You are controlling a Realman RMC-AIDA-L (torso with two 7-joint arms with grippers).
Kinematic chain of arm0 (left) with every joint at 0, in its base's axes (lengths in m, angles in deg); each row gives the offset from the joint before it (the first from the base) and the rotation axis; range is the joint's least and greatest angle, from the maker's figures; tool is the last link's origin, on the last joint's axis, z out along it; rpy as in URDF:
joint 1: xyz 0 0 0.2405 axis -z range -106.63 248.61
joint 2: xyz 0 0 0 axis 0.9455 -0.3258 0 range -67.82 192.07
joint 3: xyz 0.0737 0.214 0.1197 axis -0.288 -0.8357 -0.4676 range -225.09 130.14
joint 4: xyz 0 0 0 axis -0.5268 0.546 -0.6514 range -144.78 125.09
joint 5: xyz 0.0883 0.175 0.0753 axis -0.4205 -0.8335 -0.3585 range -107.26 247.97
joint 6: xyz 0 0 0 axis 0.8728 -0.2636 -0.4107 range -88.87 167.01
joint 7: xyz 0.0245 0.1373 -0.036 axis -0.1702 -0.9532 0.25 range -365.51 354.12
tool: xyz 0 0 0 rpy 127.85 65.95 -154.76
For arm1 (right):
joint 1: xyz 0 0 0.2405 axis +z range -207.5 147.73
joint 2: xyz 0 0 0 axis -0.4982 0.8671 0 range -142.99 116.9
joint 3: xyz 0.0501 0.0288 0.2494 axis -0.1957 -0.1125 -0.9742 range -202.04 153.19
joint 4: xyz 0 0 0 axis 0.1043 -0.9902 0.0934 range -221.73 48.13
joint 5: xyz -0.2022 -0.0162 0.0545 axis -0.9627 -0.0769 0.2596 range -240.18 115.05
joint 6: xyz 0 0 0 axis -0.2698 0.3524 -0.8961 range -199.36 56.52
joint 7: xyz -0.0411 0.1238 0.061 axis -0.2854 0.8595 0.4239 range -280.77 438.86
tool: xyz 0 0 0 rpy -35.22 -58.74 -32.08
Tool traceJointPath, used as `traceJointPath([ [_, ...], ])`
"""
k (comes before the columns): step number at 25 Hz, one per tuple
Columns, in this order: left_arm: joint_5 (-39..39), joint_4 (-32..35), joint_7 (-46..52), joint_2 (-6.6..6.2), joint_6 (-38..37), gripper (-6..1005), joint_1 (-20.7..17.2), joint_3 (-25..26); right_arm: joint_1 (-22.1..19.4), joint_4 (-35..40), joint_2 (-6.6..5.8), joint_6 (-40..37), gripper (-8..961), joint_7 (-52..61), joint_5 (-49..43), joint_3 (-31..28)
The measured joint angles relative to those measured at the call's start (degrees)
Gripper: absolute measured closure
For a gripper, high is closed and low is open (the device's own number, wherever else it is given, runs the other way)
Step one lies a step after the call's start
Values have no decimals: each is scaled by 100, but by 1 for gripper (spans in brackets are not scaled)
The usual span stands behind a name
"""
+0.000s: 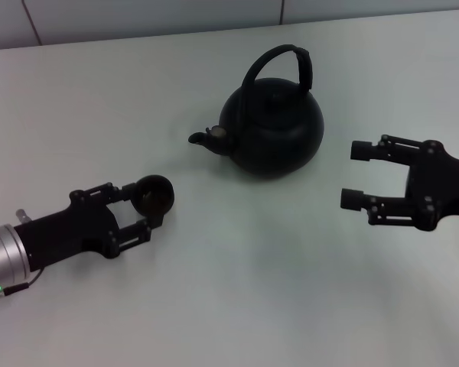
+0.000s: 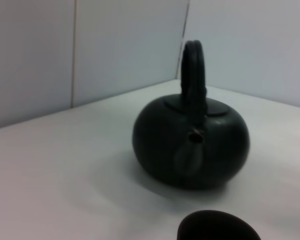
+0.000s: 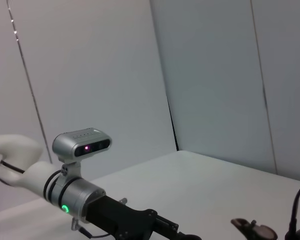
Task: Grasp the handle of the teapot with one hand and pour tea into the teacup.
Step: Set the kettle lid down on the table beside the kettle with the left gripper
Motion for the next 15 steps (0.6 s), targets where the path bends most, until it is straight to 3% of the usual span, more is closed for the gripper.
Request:
traceJointPath([
  [15,7,-8,18,34,-98,350,11,-368,-312,-4,0,-237,146,-130,-107,-15],
])
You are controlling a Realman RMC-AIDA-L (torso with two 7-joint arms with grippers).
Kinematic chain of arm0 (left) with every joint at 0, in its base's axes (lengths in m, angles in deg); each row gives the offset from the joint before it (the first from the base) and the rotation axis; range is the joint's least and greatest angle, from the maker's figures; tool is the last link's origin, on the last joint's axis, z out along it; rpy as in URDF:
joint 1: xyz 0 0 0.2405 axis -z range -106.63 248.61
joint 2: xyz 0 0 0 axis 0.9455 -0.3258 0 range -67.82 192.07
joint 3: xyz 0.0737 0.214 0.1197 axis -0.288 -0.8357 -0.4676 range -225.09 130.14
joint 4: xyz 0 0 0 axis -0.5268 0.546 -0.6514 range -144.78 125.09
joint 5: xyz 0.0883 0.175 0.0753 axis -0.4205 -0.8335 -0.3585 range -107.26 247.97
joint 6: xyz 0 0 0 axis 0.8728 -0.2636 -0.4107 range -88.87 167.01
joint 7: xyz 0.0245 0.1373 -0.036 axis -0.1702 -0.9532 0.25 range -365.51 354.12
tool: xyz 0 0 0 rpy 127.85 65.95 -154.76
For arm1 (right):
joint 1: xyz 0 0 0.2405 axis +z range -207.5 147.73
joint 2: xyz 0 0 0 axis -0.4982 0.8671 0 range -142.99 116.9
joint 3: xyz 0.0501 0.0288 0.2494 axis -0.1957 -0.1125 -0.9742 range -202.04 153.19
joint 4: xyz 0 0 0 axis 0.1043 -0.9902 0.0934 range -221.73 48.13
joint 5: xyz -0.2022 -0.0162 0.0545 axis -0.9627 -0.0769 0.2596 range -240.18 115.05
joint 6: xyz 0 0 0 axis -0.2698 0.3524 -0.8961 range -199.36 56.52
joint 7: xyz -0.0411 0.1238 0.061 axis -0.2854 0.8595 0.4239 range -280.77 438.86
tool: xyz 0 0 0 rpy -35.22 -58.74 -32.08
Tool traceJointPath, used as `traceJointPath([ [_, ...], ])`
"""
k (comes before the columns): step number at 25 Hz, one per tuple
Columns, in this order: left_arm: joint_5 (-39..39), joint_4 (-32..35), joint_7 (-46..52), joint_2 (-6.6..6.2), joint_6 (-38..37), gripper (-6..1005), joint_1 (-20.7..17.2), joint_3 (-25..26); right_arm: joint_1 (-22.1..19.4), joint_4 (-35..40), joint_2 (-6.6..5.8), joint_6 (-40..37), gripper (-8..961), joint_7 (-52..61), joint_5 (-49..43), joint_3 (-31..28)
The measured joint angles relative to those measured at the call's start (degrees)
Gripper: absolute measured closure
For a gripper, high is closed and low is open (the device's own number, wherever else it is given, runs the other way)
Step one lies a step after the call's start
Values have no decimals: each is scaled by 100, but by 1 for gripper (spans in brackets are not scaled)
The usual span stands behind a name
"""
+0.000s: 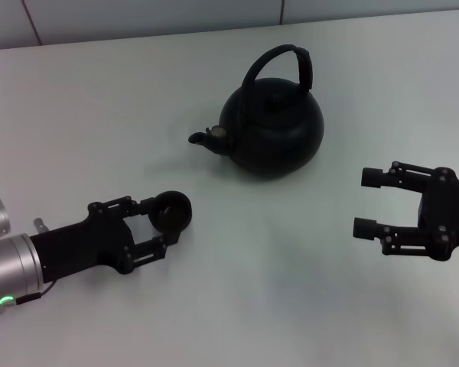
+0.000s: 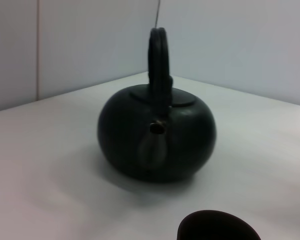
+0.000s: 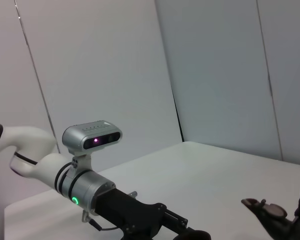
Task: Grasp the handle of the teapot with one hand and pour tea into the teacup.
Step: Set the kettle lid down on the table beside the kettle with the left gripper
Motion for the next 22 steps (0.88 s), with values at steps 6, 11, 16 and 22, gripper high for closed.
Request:
traceJointPath([
  [6,11,-9,21,7,-10,350,25,-352,-24,-9,-1,-23,147,-2,-102,-1],
  [11,17,-9,139,9,18,350,25,-460,-21,-7,-2,-34,147,-4,-144,-1],
  [16,17,-9,149,8,20,352,24,-472,-6,-2,-2,-62,147,-4,-147,-1],
  [22,17,8,149,8,29,353,26,-571,18,23,-2,-76,147,-4,-148,0],
])
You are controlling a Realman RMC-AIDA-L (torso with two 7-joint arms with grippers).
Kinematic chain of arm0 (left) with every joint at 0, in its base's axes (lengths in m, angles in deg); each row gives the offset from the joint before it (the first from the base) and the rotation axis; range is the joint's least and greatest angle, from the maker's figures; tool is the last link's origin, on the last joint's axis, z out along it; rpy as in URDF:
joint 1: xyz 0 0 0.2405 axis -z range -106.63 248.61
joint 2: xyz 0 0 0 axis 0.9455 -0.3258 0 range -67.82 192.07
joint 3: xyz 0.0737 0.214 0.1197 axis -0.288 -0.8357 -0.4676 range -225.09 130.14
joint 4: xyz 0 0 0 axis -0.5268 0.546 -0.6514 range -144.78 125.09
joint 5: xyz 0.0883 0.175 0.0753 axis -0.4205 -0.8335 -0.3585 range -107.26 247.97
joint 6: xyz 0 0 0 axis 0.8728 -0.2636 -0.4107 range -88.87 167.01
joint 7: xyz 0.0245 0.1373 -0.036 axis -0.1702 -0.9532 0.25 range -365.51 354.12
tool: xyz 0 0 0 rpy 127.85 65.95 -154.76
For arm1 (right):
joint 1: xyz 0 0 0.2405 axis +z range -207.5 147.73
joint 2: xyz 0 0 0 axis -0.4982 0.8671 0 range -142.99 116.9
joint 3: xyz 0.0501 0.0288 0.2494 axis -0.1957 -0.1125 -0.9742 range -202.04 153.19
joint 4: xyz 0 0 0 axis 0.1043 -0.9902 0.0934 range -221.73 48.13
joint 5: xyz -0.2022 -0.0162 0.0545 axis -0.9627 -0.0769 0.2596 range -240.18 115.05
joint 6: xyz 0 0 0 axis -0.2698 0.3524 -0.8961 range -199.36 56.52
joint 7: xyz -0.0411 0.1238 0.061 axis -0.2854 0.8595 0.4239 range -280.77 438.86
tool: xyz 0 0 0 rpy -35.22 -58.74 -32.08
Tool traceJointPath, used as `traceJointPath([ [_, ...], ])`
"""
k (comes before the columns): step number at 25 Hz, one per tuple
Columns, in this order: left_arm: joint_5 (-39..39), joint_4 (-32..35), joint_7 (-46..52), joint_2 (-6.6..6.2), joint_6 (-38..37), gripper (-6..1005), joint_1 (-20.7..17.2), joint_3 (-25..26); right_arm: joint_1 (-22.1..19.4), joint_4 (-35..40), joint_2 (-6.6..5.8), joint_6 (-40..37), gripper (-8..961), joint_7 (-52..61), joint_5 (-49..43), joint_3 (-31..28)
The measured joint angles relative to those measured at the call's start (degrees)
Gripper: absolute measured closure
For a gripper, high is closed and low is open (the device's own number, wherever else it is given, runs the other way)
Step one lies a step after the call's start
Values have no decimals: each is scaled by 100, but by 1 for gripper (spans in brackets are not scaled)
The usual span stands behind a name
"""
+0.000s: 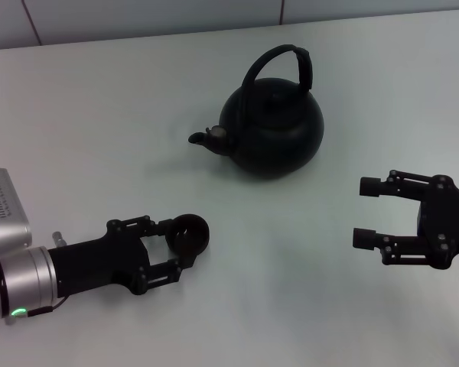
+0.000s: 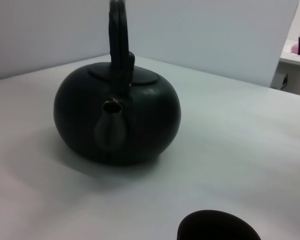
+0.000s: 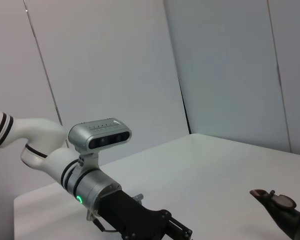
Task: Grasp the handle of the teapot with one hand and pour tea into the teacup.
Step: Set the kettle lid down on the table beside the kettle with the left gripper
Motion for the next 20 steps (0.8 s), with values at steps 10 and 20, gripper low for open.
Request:
traceJointPath([
  [10,0,8,0,0,38,340,14,-22,4,2,0,-1,147,0,0,0],
  [20,200,30,0,-7,190,327,7,-75,19,8,0,-1,147,24,25,0],
])
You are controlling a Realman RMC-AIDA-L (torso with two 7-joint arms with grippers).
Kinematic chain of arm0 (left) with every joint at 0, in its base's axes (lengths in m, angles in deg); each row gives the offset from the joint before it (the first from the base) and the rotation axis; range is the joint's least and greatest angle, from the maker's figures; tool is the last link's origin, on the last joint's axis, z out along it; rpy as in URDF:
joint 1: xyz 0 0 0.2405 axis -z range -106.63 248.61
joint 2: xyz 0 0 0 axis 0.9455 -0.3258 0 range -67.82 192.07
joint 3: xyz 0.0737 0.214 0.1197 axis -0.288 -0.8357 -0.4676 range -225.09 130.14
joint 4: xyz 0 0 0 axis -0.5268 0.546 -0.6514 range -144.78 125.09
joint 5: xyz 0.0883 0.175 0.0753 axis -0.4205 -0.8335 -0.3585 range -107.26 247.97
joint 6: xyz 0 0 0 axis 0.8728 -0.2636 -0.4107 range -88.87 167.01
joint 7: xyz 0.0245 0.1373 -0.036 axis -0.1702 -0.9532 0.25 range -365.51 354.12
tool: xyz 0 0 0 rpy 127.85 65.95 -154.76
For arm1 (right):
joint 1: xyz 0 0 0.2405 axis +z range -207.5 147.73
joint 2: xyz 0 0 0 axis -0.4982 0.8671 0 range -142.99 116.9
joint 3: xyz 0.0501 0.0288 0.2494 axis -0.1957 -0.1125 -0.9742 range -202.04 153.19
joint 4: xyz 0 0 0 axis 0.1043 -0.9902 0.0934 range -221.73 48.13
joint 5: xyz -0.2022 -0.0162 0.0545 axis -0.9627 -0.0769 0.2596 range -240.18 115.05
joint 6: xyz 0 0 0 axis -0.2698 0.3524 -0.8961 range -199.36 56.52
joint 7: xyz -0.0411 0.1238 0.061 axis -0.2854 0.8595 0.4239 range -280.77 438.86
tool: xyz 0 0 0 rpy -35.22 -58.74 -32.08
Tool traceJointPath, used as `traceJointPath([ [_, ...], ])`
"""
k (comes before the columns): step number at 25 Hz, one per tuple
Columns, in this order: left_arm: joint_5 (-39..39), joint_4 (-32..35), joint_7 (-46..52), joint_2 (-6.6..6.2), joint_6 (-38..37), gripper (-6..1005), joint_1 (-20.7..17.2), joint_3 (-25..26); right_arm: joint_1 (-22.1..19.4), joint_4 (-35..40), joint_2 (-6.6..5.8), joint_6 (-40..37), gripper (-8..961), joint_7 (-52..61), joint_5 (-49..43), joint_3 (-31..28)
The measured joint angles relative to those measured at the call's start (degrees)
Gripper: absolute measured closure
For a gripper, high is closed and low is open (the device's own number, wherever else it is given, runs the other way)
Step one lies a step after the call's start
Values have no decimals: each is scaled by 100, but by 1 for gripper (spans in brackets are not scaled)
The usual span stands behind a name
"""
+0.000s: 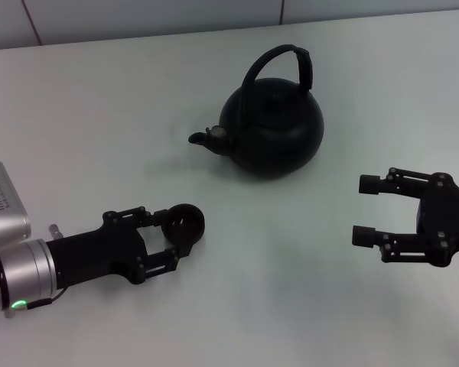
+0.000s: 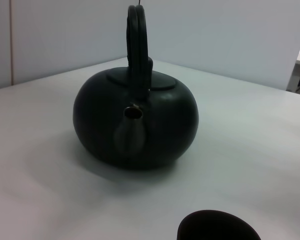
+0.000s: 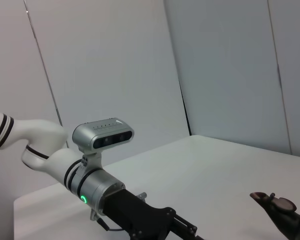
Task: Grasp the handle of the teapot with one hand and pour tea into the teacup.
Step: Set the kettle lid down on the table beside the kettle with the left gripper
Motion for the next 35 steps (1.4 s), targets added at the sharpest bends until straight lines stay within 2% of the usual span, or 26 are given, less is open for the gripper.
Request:
traceJointPath([
  [28,16,63,89,-3,231,290,-1,-180,28,38,0,27,146,36,29,0],
  [33,17,256,267,-8,205,139,-60,-187,40,38,0,39,145,38,29,0],
  [35,17,275,280,-10,202,139,-66,-187,45,38,0,42,145,38,29,0],
])
